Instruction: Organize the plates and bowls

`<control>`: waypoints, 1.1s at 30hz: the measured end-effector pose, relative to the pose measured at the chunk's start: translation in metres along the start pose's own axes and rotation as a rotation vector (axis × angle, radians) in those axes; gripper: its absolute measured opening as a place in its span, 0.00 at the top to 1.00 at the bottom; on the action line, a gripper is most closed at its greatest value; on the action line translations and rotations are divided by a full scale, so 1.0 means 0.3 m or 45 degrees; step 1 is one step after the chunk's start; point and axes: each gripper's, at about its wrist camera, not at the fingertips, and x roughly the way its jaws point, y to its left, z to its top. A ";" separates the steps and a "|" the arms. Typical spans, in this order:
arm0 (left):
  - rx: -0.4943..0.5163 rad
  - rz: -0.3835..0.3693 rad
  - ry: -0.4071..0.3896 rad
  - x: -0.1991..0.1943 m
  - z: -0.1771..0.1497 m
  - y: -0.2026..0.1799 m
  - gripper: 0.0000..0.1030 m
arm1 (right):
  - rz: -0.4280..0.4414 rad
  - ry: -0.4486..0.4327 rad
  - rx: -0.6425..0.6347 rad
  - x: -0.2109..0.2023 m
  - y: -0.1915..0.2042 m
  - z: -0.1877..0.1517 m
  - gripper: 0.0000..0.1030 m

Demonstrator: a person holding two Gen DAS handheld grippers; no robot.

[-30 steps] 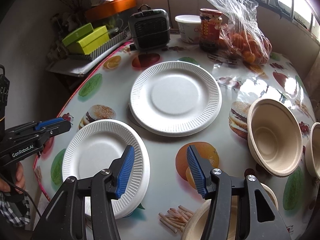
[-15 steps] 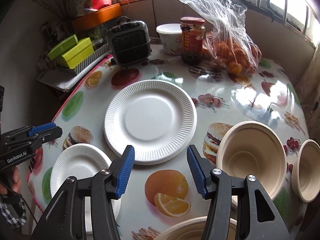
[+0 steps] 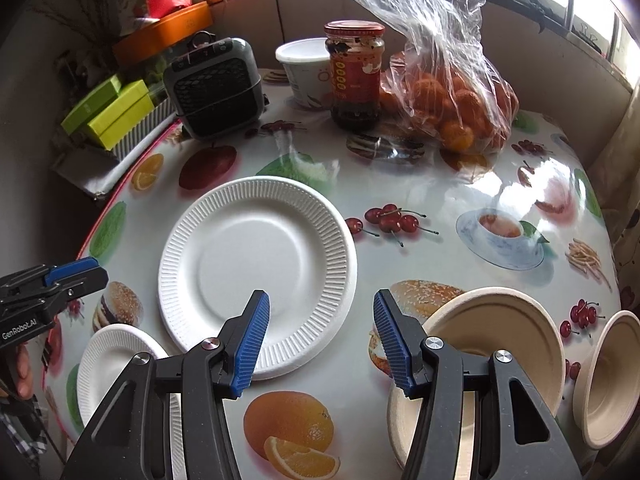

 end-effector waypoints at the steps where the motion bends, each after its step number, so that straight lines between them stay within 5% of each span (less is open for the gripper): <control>1: 0.003 0.006 0.000 0.005 0.006 -0.004 0.66 | -0.003 0.004 0.002 0.009 -0.005 0.012 0.47; 18: 0.029 0.000 0.069 0.110 0.055 -0.035 0.66 | 0.107 0.077 0.078 0.132 -0.090 0.098 0.48; 33: 0.024 -0.006 0.104 0.150 0.060 -0.038 0.66 | 0.162 0.130 0.113 0.191 -0.111 0.107 0.62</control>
